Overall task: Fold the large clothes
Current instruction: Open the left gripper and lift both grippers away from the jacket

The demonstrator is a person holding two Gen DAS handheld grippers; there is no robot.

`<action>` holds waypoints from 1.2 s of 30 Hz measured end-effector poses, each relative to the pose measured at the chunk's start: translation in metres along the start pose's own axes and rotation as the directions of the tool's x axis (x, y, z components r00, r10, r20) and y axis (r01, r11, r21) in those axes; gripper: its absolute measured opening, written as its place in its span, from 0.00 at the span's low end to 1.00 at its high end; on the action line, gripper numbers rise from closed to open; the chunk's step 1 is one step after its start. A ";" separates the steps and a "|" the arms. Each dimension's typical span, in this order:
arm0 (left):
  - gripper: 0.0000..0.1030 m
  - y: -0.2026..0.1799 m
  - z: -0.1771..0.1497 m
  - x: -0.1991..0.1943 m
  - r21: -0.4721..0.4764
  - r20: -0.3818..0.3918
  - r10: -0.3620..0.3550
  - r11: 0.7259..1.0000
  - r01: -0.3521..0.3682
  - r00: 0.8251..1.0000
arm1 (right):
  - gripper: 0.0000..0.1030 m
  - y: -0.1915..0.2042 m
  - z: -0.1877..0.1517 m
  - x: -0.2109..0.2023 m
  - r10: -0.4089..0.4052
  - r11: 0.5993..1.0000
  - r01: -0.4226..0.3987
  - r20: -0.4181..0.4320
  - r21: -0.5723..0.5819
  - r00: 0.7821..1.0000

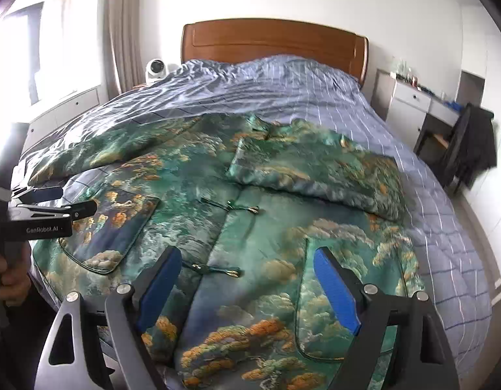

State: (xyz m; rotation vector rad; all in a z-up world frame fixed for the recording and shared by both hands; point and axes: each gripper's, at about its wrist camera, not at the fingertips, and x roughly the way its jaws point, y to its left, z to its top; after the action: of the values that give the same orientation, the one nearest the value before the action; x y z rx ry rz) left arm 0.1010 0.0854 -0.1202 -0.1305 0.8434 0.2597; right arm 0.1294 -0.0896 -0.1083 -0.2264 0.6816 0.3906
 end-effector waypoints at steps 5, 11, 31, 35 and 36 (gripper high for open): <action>0.92 0.018 -0.005 0.003 -0.041 -0.009 0.035 0.999 -0.035 0.999 | 0.83 0.006 -0.006 0.002 0.011 1.000 -0.011 -0.008 0.015 1.000; 0.92 0.028 -0.014 0.007 -0.068 -0.032 0.057 0.996 -0.059 0.998 | 0.83 0.008 -0.018 -0.002 0.009 1.000 -0.009 -0.023 0.017 1.000; 0.92 0.055 -0.021 0.012 -0.131 -0.066 0.070 0.988 -0.078 0.995 | 0.83 0.020 -0.019 0.001 0.007 1.000 -0.008 -0.036 -0.030 0.999; 0.92 0.060 -0.023 0.016 -0.152 -0.083 0.061 0.986 -0.073 0.995 | 0.83 0.019 -0.019 0.001 0.007 1.000 -0.008 -0.040 -0.024 0.999; 0.92 0.061 -0.023 0.017 -0.155 -0.086 0.058 0.985 -0.071 0.995 | 0.83 0.020 -0.019 0.001 0.008 1.000 -0.009 -0.040 -0.023 0.999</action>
State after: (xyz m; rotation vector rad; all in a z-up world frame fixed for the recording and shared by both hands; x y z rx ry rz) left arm 0.0781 0.1420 -0.1492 -0.2633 0.9084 0.3846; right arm 0.1114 -0.0777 -0.1252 -0.2540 0.7182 0.4030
